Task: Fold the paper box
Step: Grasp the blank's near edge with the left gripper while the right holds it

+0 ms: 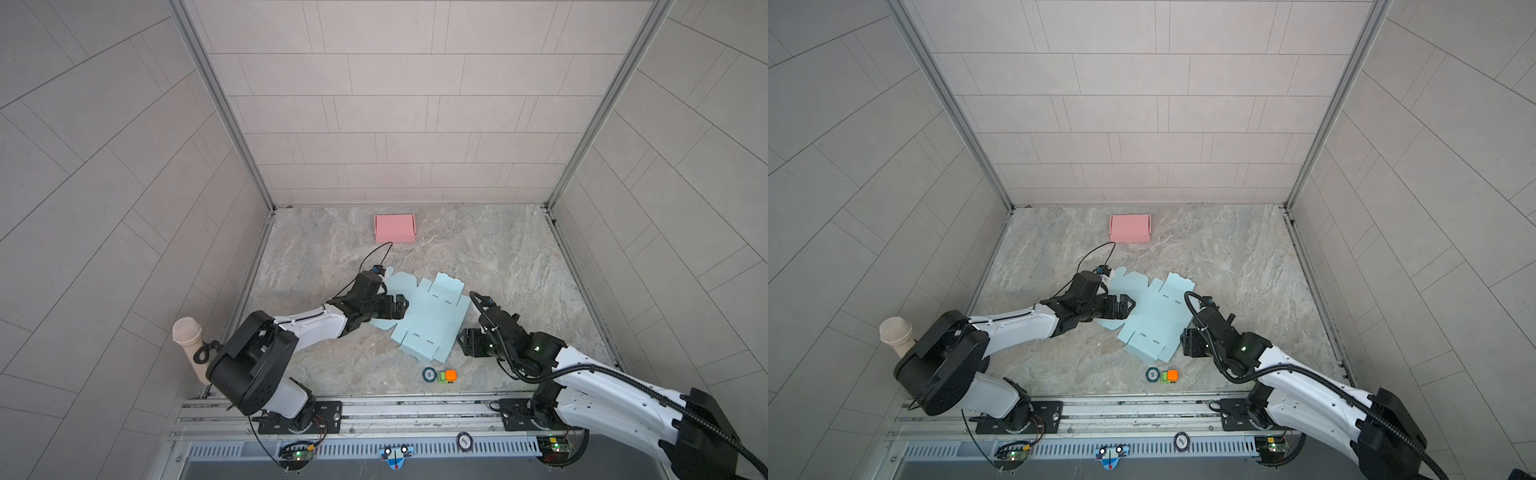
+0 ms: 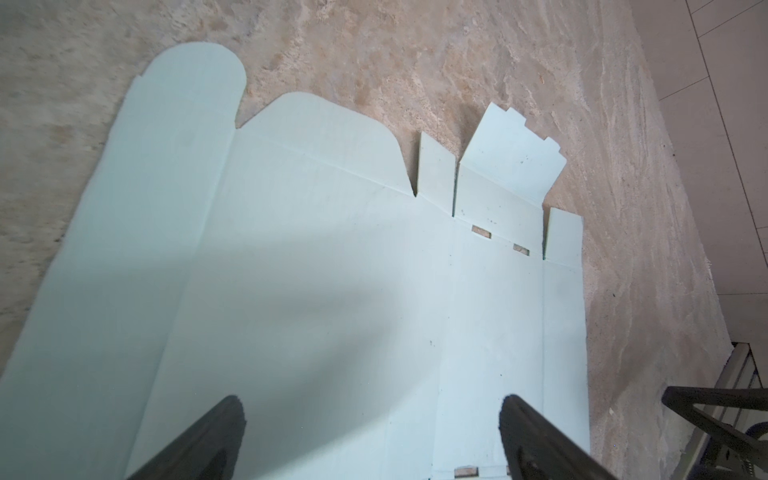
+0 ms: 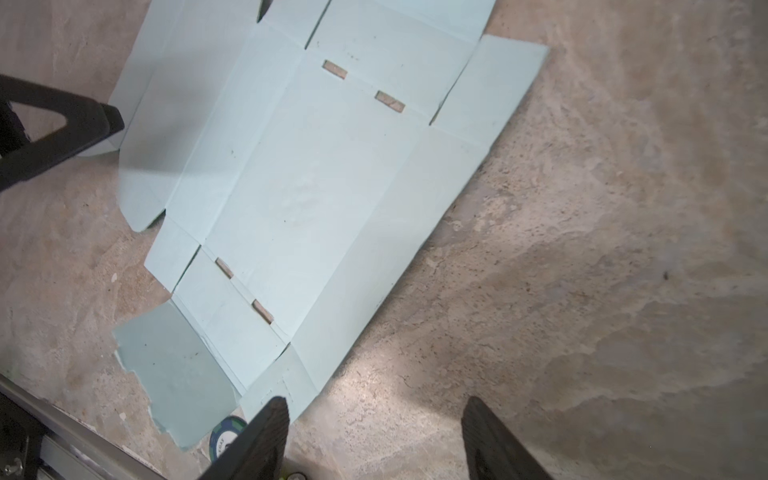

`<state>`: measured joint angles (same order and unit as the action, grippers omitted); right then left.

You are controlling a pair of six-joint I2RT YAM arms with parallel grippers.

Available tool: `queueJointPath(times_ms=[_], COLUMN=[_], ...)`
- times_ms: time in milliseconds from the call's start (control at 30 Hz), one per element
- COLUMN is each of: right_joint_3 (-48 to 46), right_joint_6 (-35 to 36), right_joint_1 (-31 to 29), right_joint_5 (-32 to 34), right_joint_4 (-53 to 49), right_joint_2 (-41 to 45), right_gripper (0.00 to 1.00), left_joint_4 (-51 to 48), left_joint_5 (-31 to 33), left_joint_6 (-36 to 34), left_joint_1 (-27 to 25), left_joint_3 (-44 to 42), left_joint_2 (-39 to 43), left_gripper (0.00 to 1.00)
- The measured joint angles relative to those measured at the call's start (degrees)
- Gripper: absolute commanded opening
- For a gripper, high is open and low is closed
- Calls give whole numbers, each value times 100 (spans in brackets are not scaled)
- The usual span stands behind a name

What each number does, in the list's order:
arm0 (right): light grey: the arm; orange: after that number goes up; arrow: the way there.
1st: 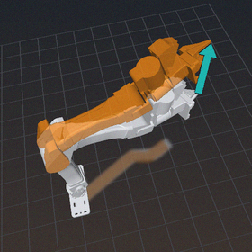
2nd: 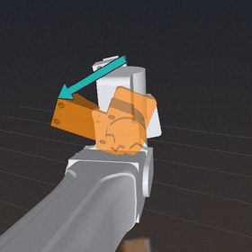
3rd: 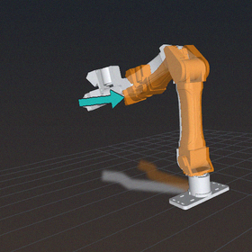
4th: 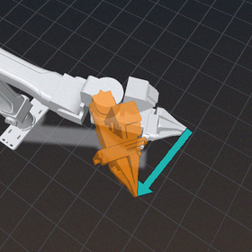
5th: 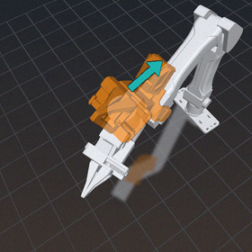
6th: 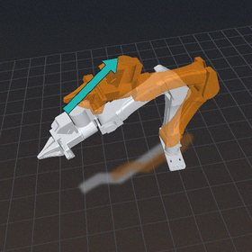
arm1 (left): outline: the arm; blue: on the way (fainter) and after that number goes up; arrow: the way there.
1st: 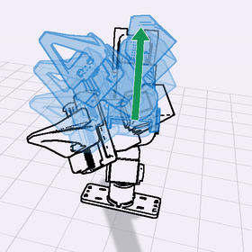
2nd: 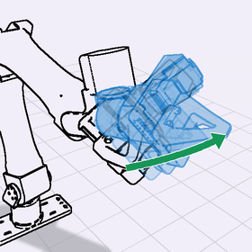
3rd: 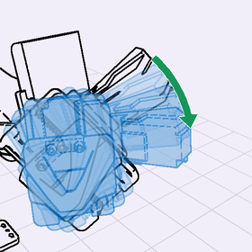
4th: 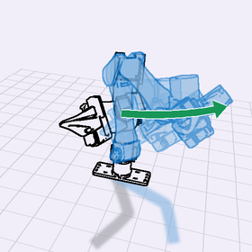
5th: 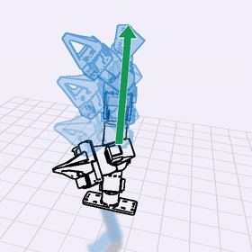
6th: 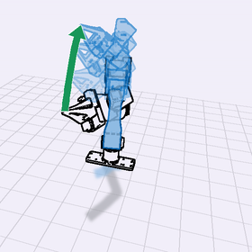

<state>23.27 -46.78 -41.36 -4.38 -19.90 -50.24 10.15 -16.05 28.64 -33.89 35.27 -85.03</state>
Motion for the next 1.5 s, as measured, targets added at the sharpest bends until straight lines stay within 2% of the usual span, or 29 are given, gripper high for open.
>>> queueJointPath(times_ms=[133, 267, 633, 900, 1000, 1267, 1500], right_joint_3=[-111, -175, -138, 52, 203, 855, 1602], right_joint_6=[-79, -168, -173, -179, -133, 466, 1132], right_joint_1=[374, 551, 704, 704, 717, 737, 737], right_joint_5=[-387, -732, -1082, -1215, -1174, -852, -719], right_joint_4=[516, 1008, 1775, 2153, 2205, 1735, 1152], right_joint_2=[-254, -645, -1609, -2074, -2232, -2559, -3309], right_gripper=[63, 51, 44, 18, 11, 11, 13], left_joint_4=[96, 133, 415, 560, 551, 446, 376], left_joint_5=[22, 63, 85, 87, 92, 76, 39], left_joint_6=[22, 39, 138, 177, 205, 356, 505], left_joint_1=[0, 0, -2, 0, 0, -2, 0], left_joint_3=[-155, -299, -496, -654, -745, -1115, -1161], left_joint_2=[0, 0, 61, 153, 282, 935, 1502], left_gripper=[100, 100, 100, 100, 100, 100, 100])
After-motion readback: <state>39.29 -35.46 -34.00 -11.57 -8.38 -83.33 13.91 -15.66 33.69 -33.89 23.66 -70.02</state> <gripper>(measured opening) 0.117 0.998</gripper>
